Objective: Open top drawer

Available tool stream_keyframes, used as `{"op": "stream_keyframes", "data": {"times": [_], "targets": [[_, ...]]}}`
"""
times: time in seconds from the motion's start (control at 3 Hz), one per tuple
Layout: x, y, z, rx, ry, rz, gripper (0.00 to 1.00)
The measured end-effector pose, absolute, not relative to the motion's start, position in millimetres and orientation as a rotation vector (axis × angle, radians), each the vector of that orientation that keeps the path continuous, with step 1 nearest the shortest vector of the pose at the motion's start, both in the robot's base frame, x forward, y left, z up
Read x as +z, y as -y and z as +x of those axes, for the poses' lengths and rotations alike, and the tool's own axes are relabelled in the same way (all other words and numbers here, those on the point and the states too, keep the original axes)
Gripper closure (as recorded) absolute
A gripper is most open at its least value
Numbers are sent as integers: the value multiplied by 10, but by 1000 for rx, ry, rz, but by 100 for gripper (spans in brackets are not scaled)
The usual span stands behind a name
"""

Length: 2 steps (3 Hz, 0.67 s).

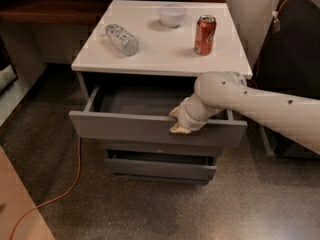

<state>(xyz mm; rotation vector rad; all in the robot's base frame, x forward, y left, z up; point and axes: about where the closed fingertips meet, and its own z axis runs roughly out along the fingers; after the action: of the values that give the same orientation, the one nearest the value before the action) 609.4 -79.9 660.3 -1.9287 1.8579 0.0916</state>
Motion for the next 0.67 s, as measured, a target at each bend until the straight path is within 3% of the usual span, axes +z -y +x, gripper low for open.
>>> {"op": "stream_keyframes", "data": {"times": [0.67], "targets": [[6553,893,5795,110,-1912,-1925,100]]}}
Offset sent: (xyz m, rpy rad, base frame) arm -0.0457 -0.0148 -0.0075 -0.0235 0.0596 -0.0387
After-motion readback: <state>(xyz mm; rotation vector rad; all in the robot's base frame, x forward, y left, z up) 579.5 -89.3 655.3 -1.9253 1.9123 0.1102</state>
